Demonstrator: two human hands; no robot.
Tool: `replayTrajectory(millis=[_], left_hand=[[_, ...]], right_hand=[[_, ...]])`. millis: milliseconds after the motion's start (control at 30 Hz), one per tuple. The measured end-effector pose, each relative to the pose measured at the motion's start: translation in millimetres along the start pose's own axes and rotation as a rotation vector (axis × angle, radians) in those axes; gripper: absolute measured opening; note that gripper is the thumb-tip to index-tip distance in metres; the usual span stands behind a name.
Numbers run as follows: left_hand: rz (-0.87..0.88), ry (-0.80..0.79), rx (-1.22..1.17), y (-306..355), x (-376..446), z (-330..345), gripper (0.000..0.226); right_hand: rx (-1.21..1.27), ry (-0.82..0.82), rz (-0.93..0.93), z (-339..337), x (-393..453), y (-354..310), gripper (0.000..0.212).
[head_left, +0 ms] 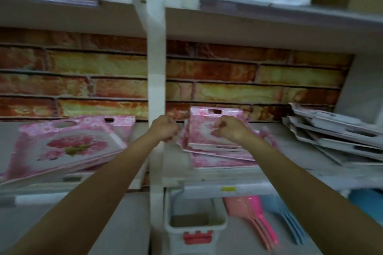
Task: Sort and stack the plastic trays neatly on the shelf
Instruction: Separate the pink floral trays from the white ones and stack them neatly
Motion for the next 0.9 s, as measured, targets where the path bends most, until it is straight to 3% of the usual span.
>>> replayTrajectory(millis=[200, 433, 733, 900], left_hand=[[0.103, -0.082, -0.043, 84.5, 0.6, 106.2, 0.018], [0.194, -0.167, -0.100, 174.0, 2.0, 199.1, 0.025], [0.216, -0.260, -0.124, 240.5, 15.0, 316.7, 0.030], [0.308, -0.234, -0.058, 285.1, 34.8, 350.5, 0.020]], right_hand=[[0.007, 0.116, 0.049, -105.4, -26.1, 75.4, 0.029], [-0.065, 0.175, 0.110, -204.1, -61.2, 142.0, 0.025], [-0.120, 0.329, 0.241, -304.7, -103.7, 227.0, 0.013], [-0.075, 0.399, 0.280, -345.7, -105.5, 264.4, 0.008]])
Point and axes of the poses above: each hand's wrist, its own x-axis towards the middle knuckle, its own z-axis out of the palm, y = z × x, the point moved 9 cm from there along x, towards the middle knuckle, and after that the axes turned 5 degrees about -y, right-handed, at the moved point
